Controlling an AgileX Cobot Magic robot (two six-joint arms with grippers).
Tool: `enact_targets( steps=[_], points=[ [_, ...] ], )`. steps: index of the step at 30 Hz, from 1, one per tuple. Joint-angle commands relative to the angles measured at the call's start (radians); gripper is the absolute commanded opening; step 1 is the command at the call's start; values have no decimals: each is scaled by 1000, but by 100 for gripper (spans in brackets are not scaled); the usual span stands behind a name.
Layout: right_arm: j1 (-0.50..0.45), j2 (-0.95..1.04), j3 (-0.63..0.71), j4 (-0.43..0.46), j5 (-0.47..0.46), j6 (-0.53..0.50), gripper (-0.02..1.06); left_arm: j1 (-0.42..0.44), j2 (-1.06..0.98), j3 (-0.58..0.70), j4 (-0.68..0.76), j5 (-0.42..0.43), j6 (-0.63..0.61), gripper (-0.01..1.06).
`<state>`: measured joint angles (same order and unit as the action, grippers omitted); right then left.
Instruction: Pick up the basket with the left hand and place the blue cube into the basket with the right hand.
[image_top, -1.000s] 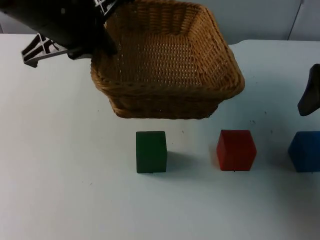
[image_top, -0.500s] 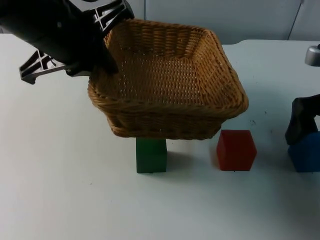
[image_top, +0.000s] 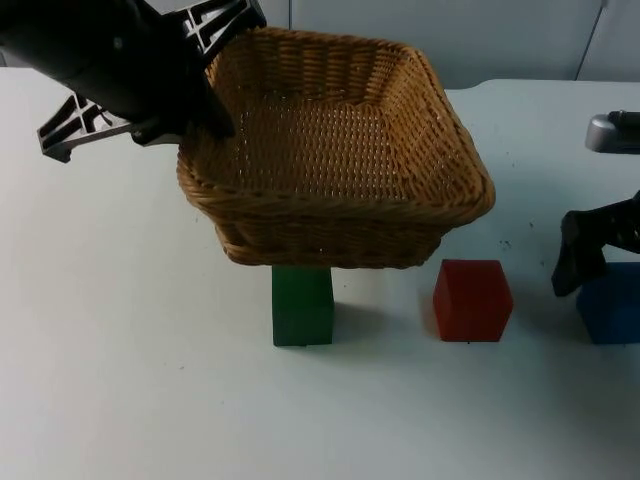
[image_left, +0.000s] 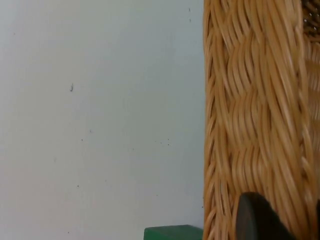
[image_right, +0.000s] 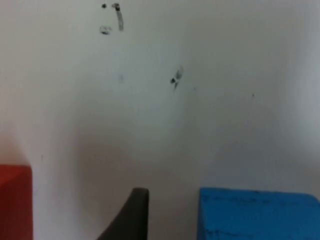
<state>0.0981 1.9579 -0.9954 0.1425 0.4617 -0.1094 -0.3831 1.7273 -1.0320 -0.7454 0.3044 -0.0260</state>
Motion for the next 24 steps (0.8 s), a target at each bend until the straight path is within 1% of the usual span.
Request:
enact_targets(
  steps=[1, 5, 7, 8, 9, 10, 12, 13, 16, 17, 18, 19, 20, 21, 22, 24],
  points=[
    [3, 15, -8, -11, 2, 1, 96, -5, -19, -1, -26, -28, 0, 0],
    [3, 23, -8, -11, 12, 1, 90, -5, -19, -1, -29, -38, 0, 0],
    [3, 23, -8, -11, 14, 5, 84, -5, -19, -1, -29, -42, 0, 0],
    [3, 23, -8, -11, 14, 5, 84, -5, -19, -1, -29, -42, 0, 0],
    [3, 23, -8, -11, 14, 5, 80, -5, -19, -1, -29, -44, 0, 0],
    [3, 23, -8, -11, 14, 5, 71, -5, -19, -1, -29, -44, 0, 0],
    [3, 23, -8, -11, 14, 11, 59, -5, -19, -1, -29, -47, 0, 0],
    [3, 23, -8, -11, 14, 11, 59, -5, -19, -1, -29, -47, 0, 0],
    [3, 23, -8, -11, 14, 30, 39, -5, -19, -1, -31, -50, 0, 0],
    [3, 23, -8, -11, 14, 30, 39, -5, -19, -1, -31, -50, 0, 0],
    [3, 23, -8, -11, 14, 30, 32, -5, -19, -1, -31, -52, 0, 0],
    [3, 23, -8, -11, 16, 30, 18, -5, -19, -1, -31, -52, 0, 0],
    [3, 23, -8, -11, 16, 30, 8, -5, -19, -1, -31, -52, 0, 0],
    [3, 23, -8, -11, 16, 30, 8, -5, -19, -1, -31, -52, 0, 0],
    [3, 23, -8, -13, 17, 30, 0, -5, -19, -1, -31, -54, 0, 0],
    [3, 20, -8, -13, 17, 30, 0, -5, -19, -1, -31, -54, 0, 0]
  ],
)
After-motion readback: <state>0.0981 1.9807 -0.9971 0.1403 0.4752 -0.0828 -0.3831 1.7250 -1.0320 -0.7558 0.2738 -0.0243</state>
